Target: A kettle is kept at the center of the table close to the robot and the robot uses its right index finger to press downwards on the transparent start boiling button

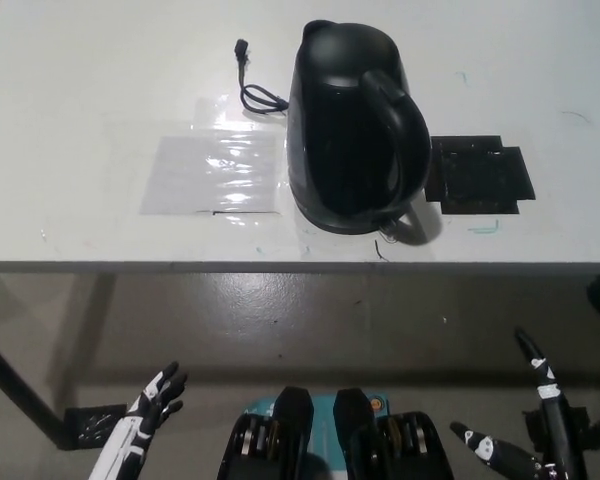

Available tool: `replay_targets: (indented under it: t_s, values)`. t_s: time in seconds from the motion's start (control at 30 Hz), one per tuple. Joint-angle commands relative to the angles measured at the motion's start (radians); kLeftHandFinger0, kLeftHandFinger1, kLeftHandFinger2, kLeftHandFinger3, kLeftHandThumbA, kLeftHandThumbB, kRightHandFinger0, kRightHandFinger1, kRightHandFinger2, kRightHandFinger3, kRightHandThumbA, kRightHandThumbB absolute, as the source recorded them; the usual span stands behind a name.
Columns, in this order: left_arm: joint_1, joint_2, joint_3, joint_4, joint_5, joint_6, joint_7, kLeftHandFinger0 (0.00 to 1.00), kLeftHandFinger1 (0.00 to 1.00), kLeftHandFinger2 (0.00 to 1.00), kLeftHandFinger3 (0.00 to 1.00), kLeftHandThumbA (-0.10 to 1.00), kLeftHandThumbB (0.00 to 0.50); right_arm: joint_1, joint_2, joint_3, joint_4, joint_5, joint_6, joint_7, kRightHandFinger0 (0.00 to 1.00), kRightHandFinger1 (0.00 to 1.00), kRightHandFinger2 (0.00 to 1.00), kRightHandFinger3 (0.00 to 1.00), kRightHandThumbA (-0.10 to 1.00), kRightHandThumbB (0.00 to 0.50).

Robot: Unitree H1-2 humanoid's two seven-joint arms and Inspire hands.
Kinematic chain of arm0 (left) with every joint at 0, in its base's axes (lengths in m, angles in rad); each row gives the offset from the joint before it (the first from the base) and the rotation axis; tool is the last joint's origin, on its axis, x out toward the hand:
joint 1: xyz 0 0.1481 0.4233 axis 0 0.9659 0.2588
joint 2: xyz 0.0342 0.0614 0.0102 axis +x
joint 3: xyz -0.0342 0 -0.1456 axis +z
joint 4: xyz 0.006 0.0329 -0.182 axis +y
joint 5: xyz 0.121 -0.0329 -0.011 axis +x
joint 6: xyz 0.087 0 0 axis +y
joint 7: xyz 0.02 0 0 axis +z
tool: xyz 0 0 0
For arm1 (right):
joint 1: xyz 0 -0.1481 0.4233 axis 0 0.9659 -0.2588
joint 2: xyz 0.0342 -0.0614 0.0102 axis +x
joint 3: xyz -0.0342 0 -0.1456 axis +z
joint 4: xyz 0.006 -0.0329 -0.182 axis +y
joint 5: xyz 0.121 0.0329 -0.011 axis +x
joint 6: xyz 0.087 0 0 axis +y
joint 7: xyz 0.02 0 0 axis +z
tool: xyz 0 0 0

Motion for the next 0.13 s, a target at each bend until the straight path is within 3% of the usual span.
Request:
replay_targets:
  t_s: [0.0,0.1]
  values:
    - [-0.007,0.009,-0.001,-0.01,0.021,-0.007,0.001,1.0,1.0,1.0,1.0,1.0,0.299,-0.026,-0.007,-0.004,0.017,0.035,-0.05,0.022,1.0,1.0,1.0,1.0,1.0,0.283]
    - [-0.006,0.013,-0.003,-0.014,0.025,0.002,-0.002,1.0,1.0,1.0,1.0,1.0,0.302,-0.027,-0.006,-0.002,0.03,0.027,-0.05,0.017,1.0,1.0,1.0,1.0,1.0,0.278]
